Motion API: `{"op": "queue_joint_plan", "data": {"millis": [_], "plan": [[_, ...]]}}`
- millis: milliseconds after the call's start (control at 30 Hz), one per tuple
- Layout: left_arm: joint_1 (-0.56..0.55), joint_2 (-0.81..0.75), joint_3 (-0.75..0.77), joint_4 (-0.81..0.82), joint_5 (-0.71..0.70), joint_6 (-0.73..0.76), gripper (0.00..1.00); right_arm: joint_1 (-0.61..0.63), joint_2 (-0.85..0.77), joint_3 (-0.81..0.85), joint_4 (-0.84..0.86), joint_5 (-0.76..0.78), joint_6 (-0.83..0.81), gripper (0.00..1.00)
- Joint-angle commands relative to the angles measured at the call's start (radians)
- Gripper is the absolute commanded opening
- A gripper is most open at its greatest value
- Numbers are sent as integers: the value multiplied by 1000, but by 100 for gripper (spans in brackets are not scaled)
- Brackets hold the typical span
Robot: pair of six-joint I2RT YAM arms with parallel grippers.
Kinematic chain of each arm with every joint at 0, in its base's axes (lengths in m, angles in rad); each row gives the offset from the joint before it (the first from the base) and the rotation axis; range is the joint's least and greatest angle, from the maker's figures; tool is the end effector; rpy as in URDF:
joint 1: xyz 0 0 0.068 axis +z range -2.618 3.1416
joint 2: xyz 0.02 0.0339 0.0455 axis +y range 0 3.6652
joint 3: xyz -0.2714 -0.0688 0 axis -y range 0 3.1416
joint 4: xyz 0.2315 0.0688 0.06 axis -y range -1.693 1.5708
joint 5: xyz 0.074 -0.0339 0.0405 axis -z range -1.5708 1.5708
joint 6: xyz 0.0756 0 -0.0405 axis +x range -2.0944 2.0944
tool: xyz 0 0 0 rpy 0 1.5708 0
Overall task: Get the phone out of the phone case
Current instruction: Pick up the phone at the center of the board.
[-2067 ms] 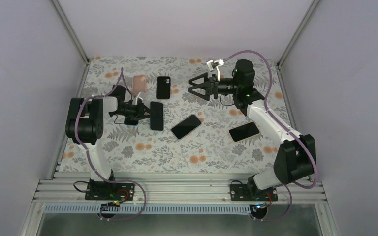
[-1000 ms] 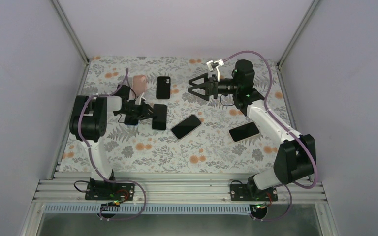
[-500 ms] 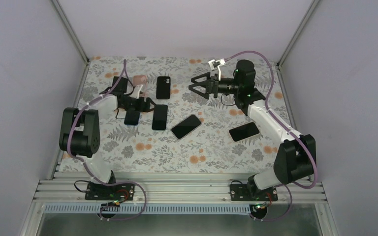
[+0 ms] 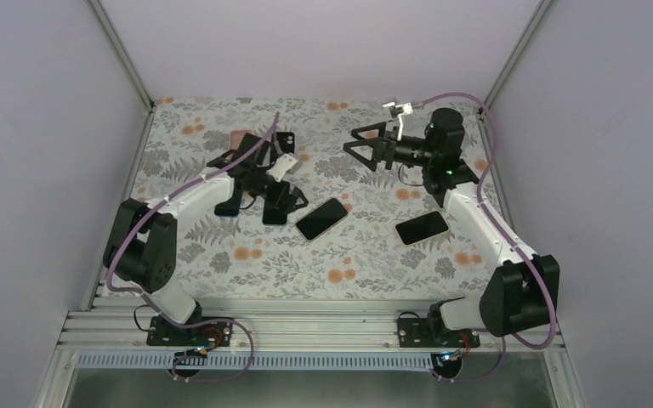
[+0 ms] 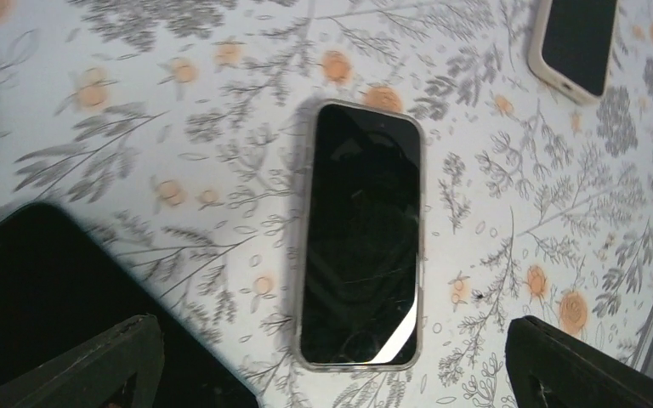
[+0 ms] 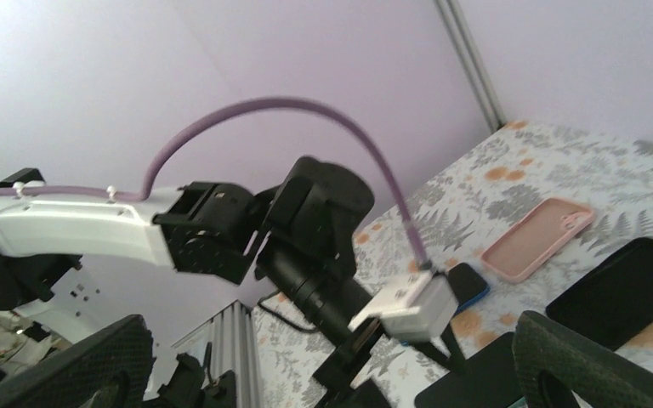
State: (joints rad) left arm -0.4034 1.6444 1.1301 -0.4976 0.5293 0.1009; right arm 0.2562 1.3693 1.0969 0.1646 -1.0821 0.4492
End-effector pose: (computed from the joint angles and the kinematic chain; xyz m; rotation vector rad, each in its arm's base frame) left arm 0.3022 -0.1705 0.2045 0.8311 2.4282 -0.7961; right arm 0.2865 0.1441 0.3631 -0.7092 1.6862 1.4070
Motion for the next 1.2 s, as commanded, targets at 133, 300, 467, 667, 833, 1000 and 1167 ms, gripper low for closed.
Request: {"op": "queue_joint_plan", "data": {"millis": [133, 300, 467, 667, 833, 1000, 1167], "plan": [[-183, 45, 71, -68, -209, 115, 100, -75, -69, -43, -3, 35, -29, 99], [-245, 137, 144, -119, -267, 129, 100, -114, -86, -52, -17, 54, -25, 99], [-283, 224, 214, -174, -309, 131, 100, -140, -95, -67, -15, 71, -19, 99], [-308, 335, 259, -213, -368, 116, 100, -149, -95, -70, -8, 67, -11, 99], [-320, 367, 266, -206, -369, 107, 100, -153, -91, -69, -4, 67, -6, 99], [-341, 394, 264, -200, -383, 99, 100, -163, -92, -68, -2, 69, -1, 99], [-362, 431, 263, -202, -443, 101, 99, -177, -96, -69, -3, 70, 3, 99]]}}
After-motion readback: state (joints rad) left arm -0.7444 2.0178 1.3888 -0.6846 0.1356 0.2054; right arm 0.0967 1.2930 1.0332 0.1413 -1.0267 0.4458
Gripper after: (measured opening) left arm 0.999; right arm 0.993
